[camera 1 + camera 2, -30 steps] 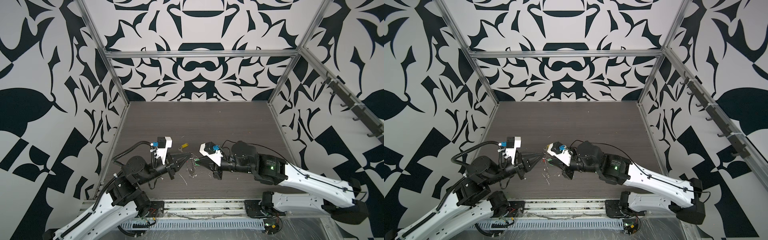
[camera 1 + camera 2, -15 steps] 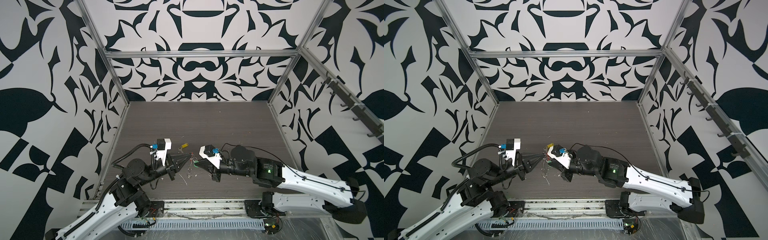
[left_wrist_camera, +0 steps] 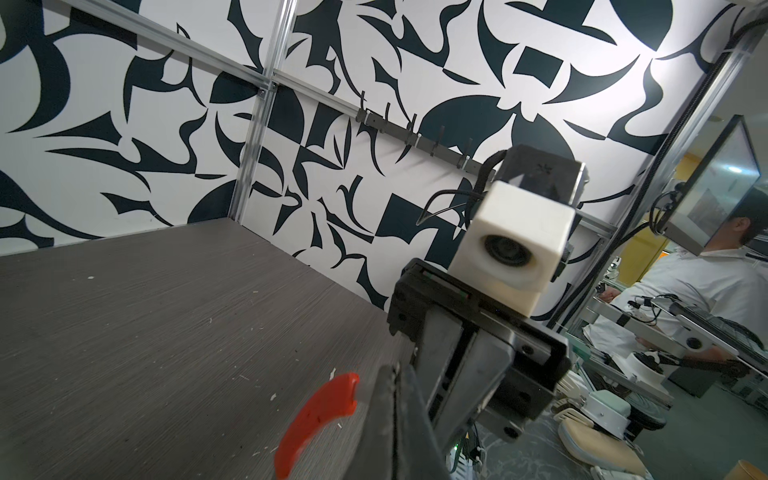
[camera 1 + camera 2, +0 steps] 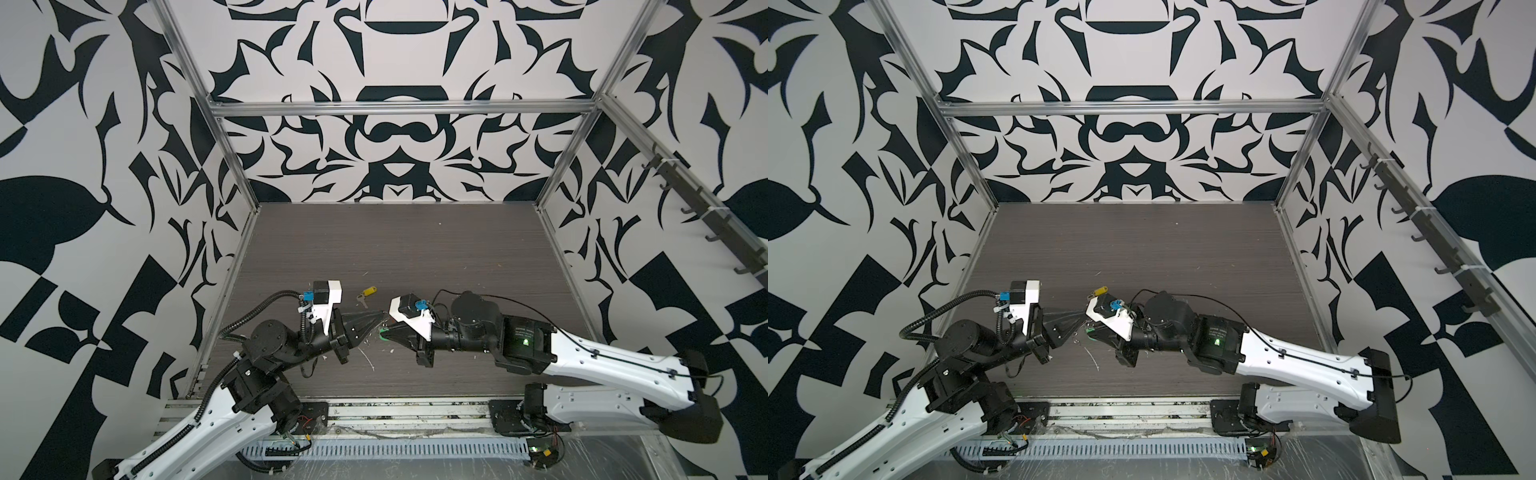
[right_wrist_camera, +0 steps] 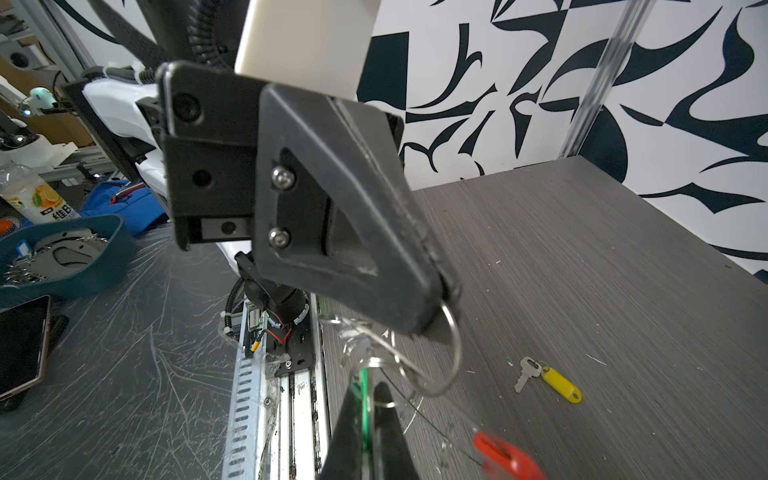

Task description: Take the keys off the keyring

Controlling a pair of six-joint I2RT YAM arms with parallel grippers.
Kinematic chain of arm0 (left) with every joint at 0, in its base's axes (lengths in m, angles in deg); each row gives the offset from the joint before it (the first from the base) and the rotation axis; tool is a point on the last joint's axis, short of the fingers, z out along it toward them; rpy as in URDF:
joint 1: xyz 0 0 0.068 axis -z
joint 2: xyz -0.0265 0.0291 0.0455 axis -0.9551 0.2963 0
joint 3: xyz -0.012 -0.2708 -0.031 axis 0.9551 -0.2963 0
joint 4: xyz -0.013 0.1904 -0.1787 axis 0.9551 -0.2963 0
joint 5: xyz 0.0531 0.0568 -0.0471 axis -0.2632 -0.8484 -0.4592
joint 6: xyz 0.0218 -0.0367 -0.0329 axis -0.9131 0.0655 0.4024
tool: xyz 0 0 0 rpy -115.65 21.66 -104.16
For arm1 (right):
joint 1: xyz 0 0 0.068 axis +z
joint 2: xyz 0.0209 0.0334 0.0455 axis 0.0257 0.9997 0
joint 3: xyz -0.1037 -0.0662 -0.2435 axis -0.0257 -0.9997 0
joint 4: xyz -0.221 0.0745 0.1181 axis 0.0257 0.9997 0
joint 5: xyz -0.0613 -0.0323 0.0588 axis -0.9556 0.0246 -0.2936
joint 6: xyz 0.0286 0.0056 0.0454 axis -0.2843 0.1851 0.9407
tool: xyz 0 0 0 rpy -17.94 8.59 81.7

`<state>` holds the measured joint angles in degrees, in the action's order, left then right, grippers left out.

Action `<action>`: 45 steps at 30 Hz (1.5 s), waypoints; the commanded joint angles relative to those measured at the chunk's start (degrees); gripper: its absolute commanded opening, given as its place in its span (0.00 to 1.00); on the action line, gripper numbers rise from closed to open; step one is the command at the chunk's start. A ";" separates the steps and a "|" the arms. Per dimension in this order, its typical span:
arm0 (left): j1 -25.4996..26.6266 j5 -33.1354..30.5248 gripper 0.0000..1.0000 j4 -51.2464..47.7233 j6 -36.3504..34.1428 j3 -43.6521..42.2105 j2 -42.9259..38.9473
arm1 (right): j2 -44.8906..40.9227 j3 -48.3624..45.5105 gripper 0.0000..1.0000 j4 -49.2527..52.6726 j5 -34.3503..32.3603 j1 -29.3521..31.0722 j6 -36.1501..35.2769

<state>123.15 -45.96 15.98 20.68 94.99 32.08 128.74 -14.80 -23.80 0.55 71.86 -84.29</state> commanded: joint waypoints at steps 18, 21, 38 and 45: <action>-1.08 1.44 0.00 6.94 -0.81 1.86 -1.44 | -6.46 0.49 0.00 8.73 -1.05 2.43 0.64; -1.07 2.06 0.00 6.62 -0.81 2.07 -1.45 | -7.98 1.47 0.00 10.74 -3.26 2.43 0.13; -1.03 7.96 0.00 3.98 0.24 4.00 0.12 | -5.02 10.33 0.00 18.97 -7.89 2.39 -3.77; -1.08 8.12 0.00 3.72 0.49 4.08 -0.03 | -3.71 13.03 0.00 20.31 -7.85 2.37 -4.50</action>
<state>122.59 -37.44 17.25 20.85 96.50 33.04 125.59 -4.42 -5.84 -6.47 74.01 -87.86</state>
